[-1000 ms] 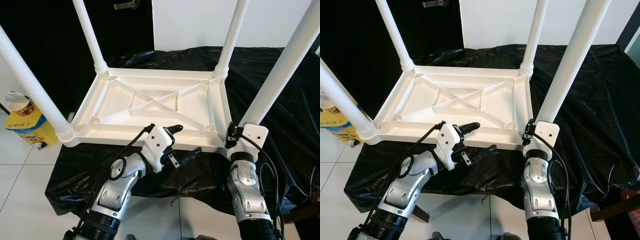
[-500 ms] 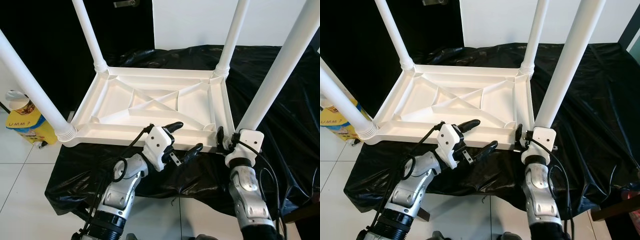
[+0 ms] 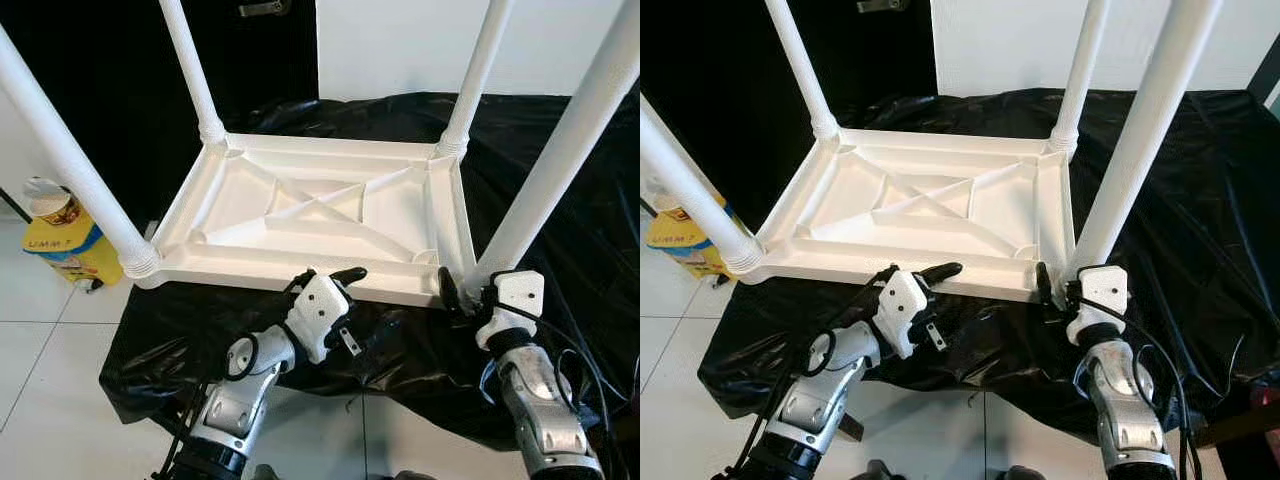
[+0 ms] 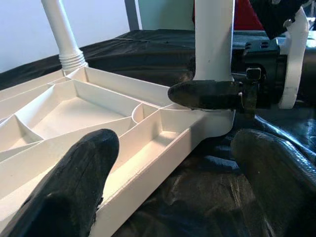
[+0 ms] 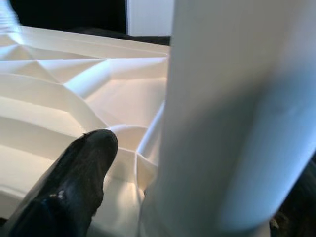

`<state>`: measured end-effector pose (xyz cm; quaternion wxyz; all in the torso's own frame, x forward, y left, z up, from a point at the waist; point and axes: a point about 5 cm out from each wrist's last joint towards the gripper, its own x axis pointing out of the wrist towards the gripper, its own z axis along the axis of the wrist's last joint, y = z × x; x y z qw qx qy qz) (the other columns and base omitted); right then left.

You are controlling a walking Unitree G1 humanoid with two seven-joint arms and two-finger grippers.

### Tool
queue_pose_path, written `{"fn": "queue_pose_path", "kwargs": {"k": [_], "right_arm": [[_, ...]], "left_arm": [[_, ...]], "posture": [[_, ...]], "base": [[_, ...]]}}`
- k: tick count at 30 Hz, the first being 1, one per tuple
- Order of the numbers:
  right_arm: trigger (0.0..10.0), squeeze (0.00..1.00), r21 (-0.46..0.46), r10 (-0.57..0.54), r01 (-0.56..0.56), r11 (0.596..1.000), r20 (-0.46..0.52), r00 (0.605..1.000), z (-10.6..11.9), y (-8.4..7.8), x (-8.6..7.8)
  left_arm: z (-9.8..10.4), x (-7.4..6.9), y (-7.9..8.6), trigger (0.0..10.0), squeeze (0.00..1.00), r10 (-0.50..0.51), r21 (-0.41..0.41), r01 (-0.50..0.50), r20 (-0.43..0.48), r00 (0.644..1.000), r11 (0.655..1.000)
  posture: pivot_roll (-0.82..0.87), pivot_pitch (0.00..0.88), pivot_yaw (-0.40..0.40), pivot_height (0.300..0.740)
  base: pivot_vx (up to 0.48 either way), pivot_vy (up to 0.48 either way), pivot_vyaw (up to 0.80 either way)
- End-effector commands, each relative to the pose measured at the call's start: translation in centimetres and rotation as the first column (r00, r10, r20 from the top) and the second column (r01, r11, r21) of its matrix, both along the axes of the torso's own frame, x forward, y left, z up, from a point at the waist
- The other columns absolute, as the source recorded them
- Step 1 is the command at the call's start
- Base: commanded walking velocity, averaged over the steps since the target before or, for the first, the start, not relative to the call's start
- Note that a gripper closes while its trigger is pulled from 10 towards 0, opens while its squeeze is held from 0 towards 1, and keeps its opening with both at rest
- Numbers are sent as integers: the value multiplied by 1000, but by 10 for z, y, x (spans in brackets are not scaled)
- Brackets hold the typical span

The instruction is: Building children table

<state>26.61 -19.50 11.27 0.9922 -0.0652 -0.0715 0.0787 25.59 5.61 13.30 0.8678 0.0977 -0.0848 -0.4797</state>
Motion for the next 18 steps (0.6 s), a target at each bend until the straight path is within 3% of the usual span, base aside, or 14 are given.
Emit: {"fn": "queue_pose_path", "kwargs": {"k": [1,7,17,18], "right_arm": [[10000,0,-1,48,-48,999,-11,999,-3,3,1],[10000,0,-91,224,-228,969,-57,973,5,-6,18],[10000,0,-123,296,-307,944,-102,950,2,-9,25],[9294,0,-124,303,-315,941,-106,947,1,-9,25]], "left_arm": [[-2,-2,0,10000,0,14,14,-14,-10,1000,1000],[1,-8,-4,10000,0,-57,41,58,-28,998,997],[3,-12,-7,10000,0,-74,54,75,-28,997,996],[3,-13,-6,10000,0,-75,56,76,-31,997,996]], "posture": [[30,13,17,740],[38,10,16,740],[69,11,12,740],[73,8,9,740]], "base": [[0,0,0],[0,0,0],[0,0,0],[0,0,0]]}}
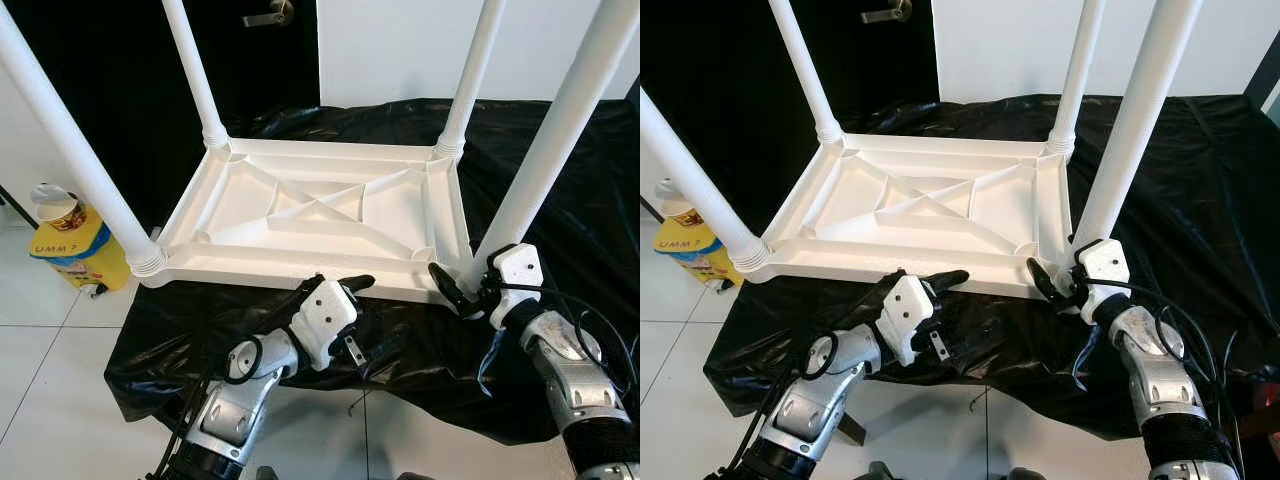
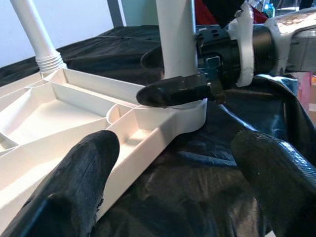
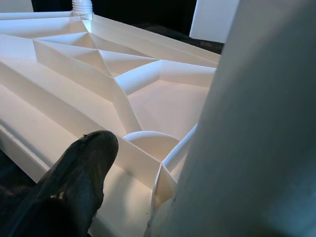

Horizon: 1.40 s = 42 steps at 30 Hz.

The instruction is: Building children table

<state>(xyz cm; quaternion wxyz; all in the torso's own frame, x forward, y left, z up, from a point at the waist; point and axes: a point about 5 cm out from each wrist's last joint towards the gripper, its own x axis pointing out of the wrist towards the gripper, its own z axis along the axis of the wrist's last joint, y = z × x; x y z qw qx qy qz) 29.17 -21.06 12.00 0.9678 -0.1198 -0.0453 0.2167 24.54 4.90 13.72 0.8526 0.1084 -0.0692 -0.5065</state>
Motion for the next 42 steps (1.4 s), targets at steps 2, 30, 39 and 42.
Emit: {"fn": "queue_pose_path", "kwargs": {"k": [2,30,39,42], "right_arm": [[1333,0,-5,45,-45,999,-35,998,-8,6,0],[10000,0,115,-254,264,958,-97,962,-28,13,-8],[10000,0,209,-507,534,819,-173,844,-36,37,-16],[10000,0,220,-545,575,788,-185,818,-36,43,-17]], "left_arm": [[-1,-4,1,10000,0,-19,18,20,-11,1000,1000],[3,-2,0,10000,0,13,20,-12,-27,1000,1000],[2,-1,0,10000,0,6,25,-5,-38,999,1000],[1,0,-1,10000,0,5,25,-4,-40,999,1000]], "posture": [[79,10,7,740],[68,53,-11,740],[42,67,11,740],[31,77,14,740]], "base": [[0,0,0],[0,0,0],[0,0,0],[0,0,0]]}}
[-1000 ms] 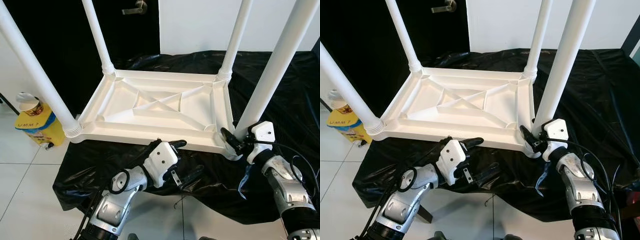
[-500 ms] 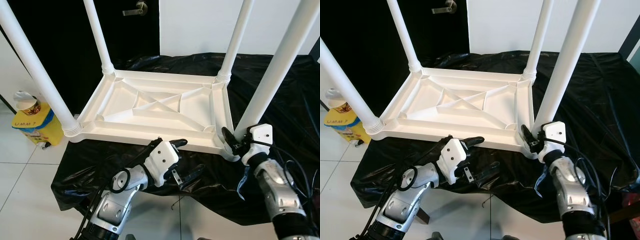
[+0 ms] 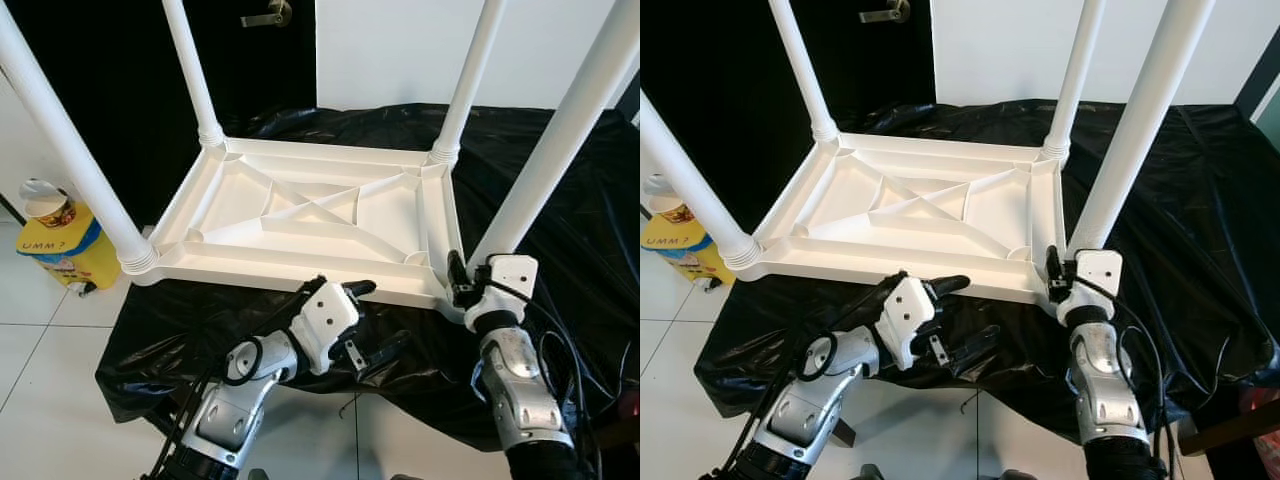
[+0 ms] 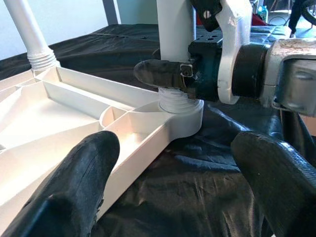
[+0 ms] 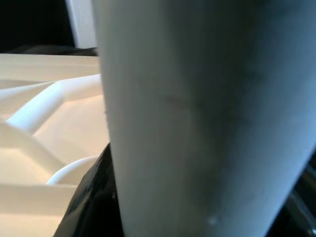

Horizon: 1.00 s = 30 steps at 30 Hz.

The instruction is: Building children table

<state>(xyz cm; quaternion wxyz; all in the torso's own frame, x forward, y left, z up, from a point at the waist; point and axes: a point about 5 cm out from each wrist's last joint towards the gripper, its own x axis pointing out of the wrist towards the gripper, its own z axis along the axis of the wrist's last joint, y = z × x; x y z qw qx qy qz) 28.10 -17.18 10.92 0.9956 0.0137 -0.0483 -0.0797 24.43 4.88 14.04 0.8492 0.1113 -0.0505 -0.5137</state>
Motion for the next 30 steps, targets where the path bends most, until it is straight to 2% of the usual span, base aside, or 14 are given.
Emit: {"fn": "queue_pose_path", "kwargs": {"k": [1,3,7,18,19,22,23,30], "right_arm": [[10000,0,27,-46,50,998,-131,990,-24,9,-7],[10000,0,27,-46,50,998,-131,990,-24,9,-7],[10000,0,63,-49,57,996,-109,993,-18,22,-6],[10000,0,50,-77,82,995,-86,993,-10,23,-7],[10000,384,48,-74,78,996,-76,994,-8,24,-6],[10000,384,46,-70,73,996,-64,995,-6,24,-6],[10000,1000,41,-43,45,998,-50,998,-3,24,-8],[10000,1000,28,35,-35,999,-13,999,5,24,-14]], "left_arm": [[-1,2,-2,10000,0,14,-4,-14,-12,1000,1000],[-1,2,-2,10000,0,14,-4,-14,-12,1000,1000],[-1,2,-4,10000,0,12,-10,-12,-19,1000,1000],[-1,2,0,10000,0,29,-3,-29,-23,999,1000],[-1,2,1,10000,0,32,-3,-32,-23,999,999],[-1,4,3,10000,0,36,-3,-36,-23,999,999],[-1,4,3,10000,0,35,-4,-35,-22,999,999],[1,4,3,10000,0,28,-8,-28,-23,999,1000]], "posture": [[29,83,17,740],[29,83,17,740],[31,101,17,740],[38,101,19,740],[34,103,23,740],[34,103,23,740],[30,107,32,740],[28,110,36,740]], "base": [[0,0,0],[0,0,0],[0,0,0],[0,0,0],[0,0,0],[0,0,0],[0,0,0],[0,0,0]]}}
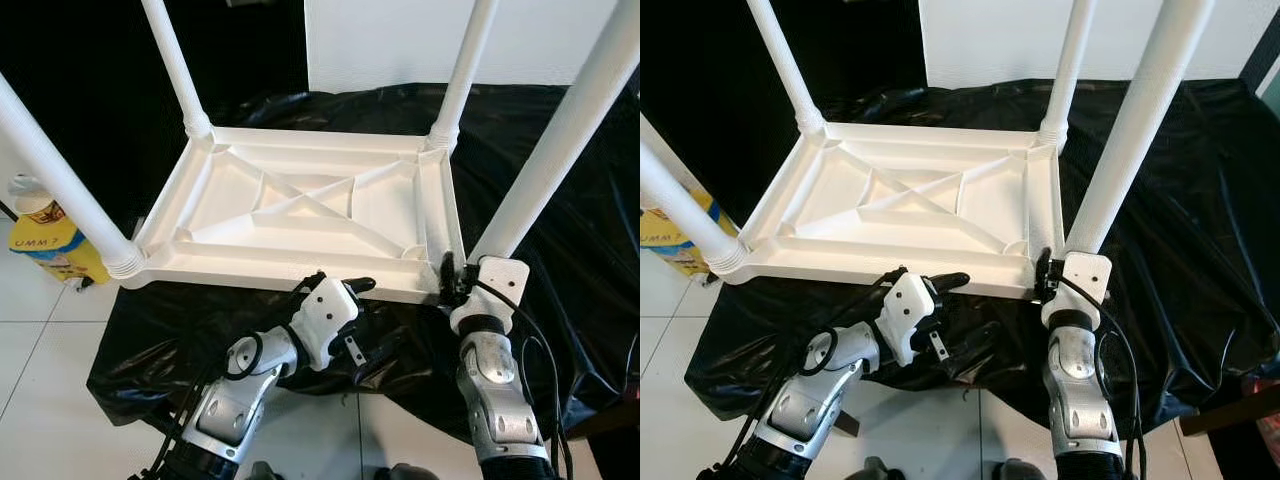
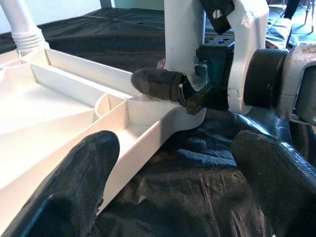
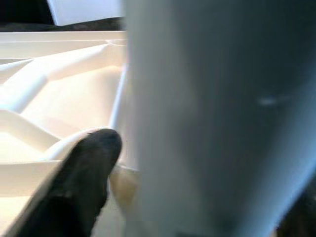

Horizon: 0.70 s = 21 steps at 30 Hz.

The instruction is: Building children table

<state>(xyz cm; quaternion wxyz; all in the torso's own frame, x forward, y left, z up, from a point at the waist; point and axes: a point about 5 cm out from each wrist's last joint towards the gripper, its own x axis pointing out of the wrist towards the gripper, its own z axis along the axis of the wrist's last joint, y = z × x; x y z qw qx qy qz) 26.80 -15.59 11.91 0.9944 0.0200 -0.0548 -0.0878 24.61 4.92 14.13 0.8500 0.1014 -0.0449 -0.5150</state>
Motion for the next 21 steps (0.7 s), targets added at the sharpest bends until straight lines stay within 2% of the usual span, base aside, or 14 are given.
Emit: {"fn": "queue_pose_path", "kwargs": {"k": [1,2,3,4,5,8,12,13,15,16,19,20,21], "right_arm": [[10000,1000,5,72,-72,997,-18,997,-3,8,-2],[10000,1000,-5,93,-93,996,-8,996,-1,6,-3],[10000,67,-11,104,-104,995,-4,995,0,5,-4],[10000,0,-45,179,-179,983,3,984,2,-5,-5],[10000,0,-45,179,-179,983,3,984,2,-5,-5],[10000,0,-102,326,-324,941,7,945,8,-22,-4],[10000,0,-110,359,-356,928,5,933,9,-23,-3],[10000,0,-123,399,-396,910,1,917,10,-23,-2],[10000,0,-123,399,-396,910,1,917,10,-23,-2],[10000,0,-142,443,-439,887,-5,897,10,-23,1],[10000,0,-163,478,-474,865,-12,878,11,-25,3],[10000,0,-180,517,-511,840,-18,856,12,-25,6],[10000,0,-180,517,-511,840,-18,856,12,-25,6]], "left_arm": [[0,2,3,10000,0,26,2,-26,-3,1000,1000],[0,2,3,10000,0,23,5,-22,-3,1000,1000],[0,2,3,10000,0,20,6,-20,-2,1000,1000],[0,2,5,10000,0,17,13,-17,0,1000,1000],[0,2,5,10000,0,17,13,-17,0,1000,1000],[0,1,7,10000,0,13,21,-13,0,1000,1000],[-1,0,6,10000,0,10,18,-10,-3,1000,1000],[-1,-1,4,10000,0,5,15,-5,-7,1000,1000],[-1,-1,4,10000,0,5,15,-5,-7,1000,1000],[-1,-2,2,10000,0,-3,13,3,-8,1000,1000],[-1,-2,1,10000,0,-9,11,9,-9,1000,1000],[-1,-3,-1,10000,0,-16,12,16,-8,1000,1000],[-1,-3,-1,10000,0,-16,12,16,-8,1000,1000]], "posture": [[25,111,41,740],[24,112,42,740],[24,112,42,740],[28,119,47,740],[28,119,47,740],[26,122,48,740],[26,121,49,740],[25,115,48,740],[25,115,48,740],[24,108,49,740],[22,103,52,740],[22,98,56,740],[22,98,56,740]], "base": [[0,0,0],[0,0,0],[0,0,0],[0,0,0],[0,0,0],[0,0,0],[0,0,0],[0,0,0],[0,0,0],[0,0,0],[0,0,0],[0,0,0],[0,0,0]]}}
